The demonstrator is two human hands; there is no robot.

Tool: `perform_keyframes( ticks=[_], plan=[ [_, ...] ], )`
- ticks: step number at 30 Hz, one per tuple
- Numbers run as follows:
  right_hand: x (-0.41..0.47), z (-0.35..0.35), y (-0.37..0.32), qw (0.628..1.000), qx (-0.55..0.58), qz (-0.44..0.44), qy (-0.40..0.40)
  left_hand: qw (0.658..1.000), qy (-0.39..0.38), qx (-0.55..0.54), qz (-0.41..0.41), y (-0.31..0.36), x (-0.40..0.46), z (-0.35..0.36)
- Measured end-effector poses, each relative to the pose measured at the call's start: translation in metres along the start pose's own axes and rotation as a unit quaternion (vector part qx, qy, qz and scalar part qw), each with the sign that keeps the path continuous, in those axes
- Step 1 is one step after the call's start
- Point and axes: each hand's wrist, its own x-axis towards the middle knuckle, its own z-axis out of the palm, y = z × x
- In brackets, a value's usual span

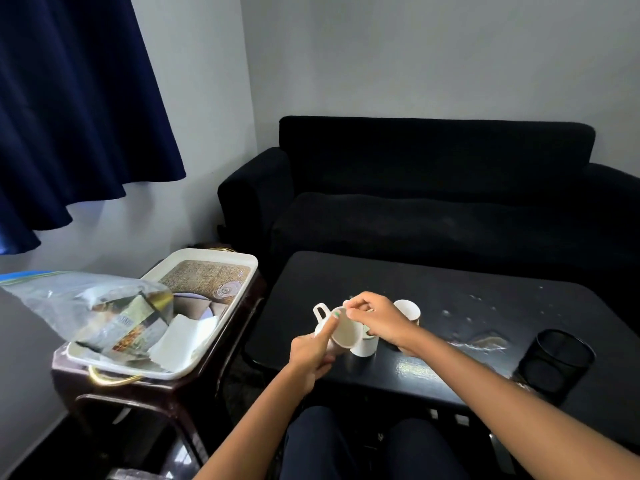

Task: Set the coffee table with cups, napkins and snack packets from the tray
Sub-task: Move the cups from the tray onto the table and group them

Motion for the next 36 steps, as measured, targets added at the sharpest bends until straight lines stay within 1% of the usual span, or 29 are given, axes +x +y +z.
perform_keyframes(
  ticks=[2,4,8,10,13,16,19,22,24,27,29,32,36],
  plan=[
    [-0.007,0.004,0.013,0.999,0.049,0.017,-0.015,0.999,-0.003,-0.030,-0.038,-0.002,0.000,0.002],
    [-0.014,0.008,0.026,0.997,0.073,0.018,-0.019,0.997,-0.018,-0.044,-0.063,-0.004,-0.002,0.005],
    [-0.025,0.017,0.040,0.996,0.079,-0.022,-0.022,0.991,-0.060,-0.057,-0.102,-0.008,-0.007,0.013],
    [-0.028,0.021,0.042,0.997,0.060,-0.044,0.002,0.990,-0.074,-0.051,-0.105,-0.012,-0.009,0.019],
    [-0.032,0.025,0.047,0.995,0.040,-0.051,0.075,0.991,-0.094,-0.024,-0.095,-0.017,-0.009,0.023],
    [-0.035,0.020,0.055,0.988,0.053,-0.027,0.143,0.988,-0.135,0.033,-0.071,-0.020,-0.011,0.026],
    [-0.037,0.013,0.066,0.984,0.054,-0.010,0.172,0.977,-0.181,0.094,-0.063,-0.024,-0.016,0.033],
    [-0.039,0.008,0.078,0.979,0.041,0.013,0.198,0.967,-0.211,0.133,-0.046,-0.031,-0.019,0.044],
    [-0.038,0.005,0.086,0.977,0.025,0.043,0.209,0.963,-0.224,0.146,-0.016,-0.040,-0.015,0.052],
    [-0.033,0.002,0.100,0.973,0.020,0.073,0.217,0.963,-0.238,0.123,-0.031,-0.040,-0.021,0.067],
    [-0.029,0.000,0.106,0.972,0.024,0.082,0.219,0.963,-0.240,0.117,-0.023,-0.041,-0.020,0.075],
    [-0.023,-0.004,0.114,0.973,0.018,0.094,0.209,0.962,-0.237,0.132,0.012,-0.050,-0.010,0.083],
    [-0.013,-0.010,0.118,0.977,0.008,0.092,0.193,0.964,-0.234,0.121,0.016,-0.055,-0.009,0.095]
  ],
)
